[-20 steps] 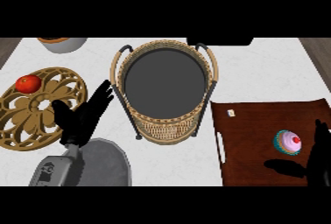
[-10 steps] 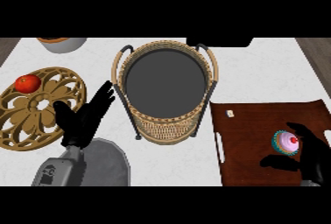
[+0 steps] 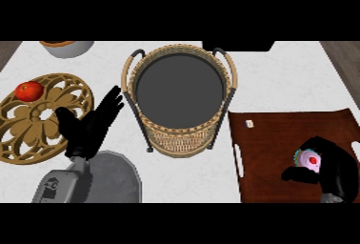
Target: Pick the cupcake from the tray and place it in the tiered basket
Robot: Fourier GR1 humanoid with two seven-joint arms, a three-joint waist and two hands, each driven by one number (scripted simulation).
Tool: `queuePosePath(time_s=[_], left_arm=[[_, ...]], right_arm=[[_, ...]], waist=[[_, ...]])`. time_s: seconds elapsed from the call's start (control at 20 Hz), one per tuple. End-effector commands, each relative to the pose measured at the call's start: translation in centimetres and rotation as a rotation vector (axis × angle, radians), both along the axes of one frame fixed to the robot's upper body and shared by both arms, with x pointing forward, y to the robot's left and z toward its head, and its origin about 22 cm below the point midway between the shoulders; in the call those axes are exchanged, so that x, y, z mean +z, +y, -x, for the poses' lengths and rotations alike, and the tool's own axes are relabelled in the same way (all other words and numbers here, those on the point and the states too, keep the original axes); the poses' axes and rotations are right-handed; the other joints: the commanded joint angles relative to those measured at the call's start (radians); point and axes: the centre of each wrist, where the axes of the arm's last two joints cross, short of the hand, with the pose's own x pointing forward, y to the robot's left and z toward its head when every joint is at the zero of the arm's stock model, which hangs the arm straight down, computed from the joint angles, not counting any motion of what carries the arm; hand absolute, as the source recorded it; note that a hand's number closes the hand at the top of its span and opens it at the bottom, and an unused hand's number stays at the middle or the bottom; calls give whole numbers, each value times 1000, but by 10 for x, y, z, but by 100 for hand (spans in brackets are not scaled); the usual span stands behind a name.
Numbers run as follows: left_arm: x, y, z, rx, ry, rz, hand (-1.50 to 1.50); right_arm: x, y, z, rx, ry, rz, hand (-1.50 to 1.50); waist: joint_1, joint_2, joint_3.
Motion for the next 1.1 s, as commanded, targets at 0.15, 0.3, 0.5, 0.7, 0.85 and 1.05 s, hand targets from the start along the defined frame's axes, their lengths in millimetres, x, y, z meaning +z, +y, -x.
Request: queuePosePath(time_s=[0.15, 0.3, 0.5, 0.7, 0.85, 1.05], left_arm=[[-5, -9, 3, 8, 4, 10, 0], [-5, -5, 1, 28, 7, -1, 0], [-4, -1, 2, 40, 10, 3, 0], [-12, 17, 9, 36, 33, 10, 0], [-11, 12, 10, 15, 9, 2, 0], [-10, 23, 7, 35, 14, 8, 0]], right_arm=[[-28, 75, 56, 247, 325, 27, 150], [-13, 91, 84, 294, 369, 38, 150], [36, 123, 113, 270, 261, -23, 150], [101, 130, 140, 230, 129, -158, 150], [151, 133, 153, 230, 5, -211, 150], [189, 128, 171, 264, -155, -172, 150]], waist=[[-2, 13, 17], [-19, 8, 16], [-22, 5, 18], [-25, 3, 18], [-23, 4, 17], [-27, 2, 17]])
